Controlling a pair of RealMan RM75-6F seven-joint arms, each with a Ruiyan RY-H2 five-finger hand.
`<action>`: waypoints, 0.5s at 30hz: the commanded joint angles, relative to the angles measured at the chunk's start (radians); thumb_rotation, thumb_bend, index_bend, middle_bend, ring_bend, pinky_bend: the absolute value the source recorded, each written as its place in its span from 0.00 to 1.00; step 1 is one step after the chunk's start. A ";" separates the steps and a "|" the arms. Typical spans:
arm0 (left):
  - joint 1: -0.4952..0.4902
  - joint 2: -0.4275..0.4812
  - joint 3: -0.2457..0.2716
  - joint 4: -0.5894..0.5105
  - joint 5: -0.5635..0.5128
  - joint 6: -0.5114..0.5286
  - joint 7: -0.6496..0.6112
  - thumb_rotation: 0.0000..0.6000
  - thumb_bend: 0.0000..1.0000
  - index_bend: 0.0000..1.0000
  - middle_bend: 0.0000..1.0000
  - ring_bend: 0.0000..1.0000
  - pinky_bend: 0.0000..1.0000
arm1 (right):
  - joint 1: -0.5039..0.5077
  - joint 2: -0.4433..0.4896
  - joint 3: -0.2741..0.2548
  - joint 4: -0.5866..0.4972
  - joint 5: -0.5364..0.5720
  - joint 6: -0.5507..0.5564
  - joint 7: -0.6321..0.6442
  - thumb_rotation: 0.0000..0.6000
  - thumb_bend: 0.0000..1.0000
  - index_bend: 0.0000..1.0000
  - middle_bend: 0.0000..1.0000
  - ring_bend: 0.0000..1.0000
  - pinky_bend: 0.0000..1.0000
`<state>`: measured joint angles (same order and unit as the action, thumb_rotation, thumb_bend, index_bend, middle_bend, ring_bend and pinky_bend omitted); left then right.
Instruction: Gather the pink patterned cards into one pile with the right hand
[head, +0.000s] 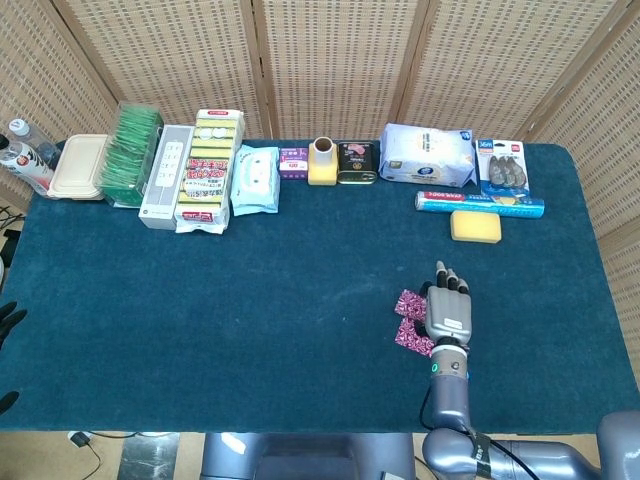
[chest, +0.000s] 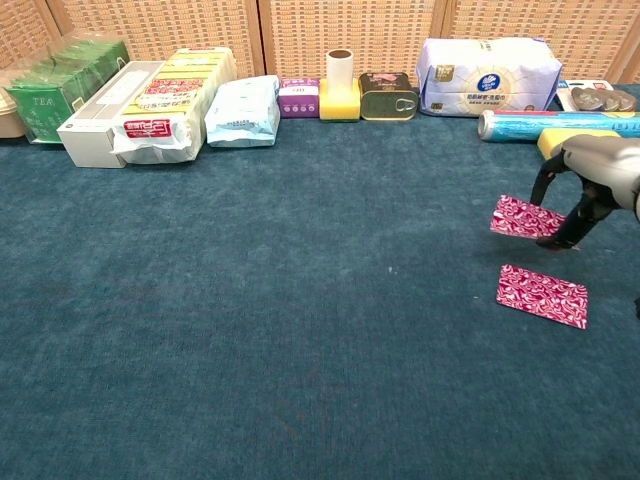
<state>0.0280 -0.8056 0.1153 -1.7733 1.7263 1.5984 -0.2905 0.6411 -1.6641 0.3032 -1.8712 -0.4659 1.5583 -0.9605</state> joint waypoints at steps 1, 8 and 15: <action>0.000 0.000 0.001 0.000 0.002 0.000 0.001 1.00 0.08 0.00 0.00 0.00 0.04 | -0.013 0.010 -0.021 -0.001 -0.020 -0.009 0.017 1.00 0.36 0.37 0.01 0.00 0.09; -0.003 -0.001 0.003 -0.003 0.004 -0.008 0.009 1.00 0.07 0.00 0.00 0.00 0.04 | -0.043 0.024 -0.070 -0.016 -0.069 -0.011 0.058 1.00 0.36 0.37 0.01 0.00 0.09; -0.004 -0.002 0.003 -0.012 0.001 -0.015 0.025 1.00 0.07 0.00 0.00 0.00 0.04 | -0.080 0.040 -0.114 -0.030 -0.115 0.007 0.083 1.00 0.36 0.37 0.02 0.00 0.09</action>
<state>0.0235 -0.8078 0.1182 -1.7848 1.7274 1.5831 -0.2662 0.5639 -1.6264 0.1913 -1.9010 -0.5800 1.5636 -0.8783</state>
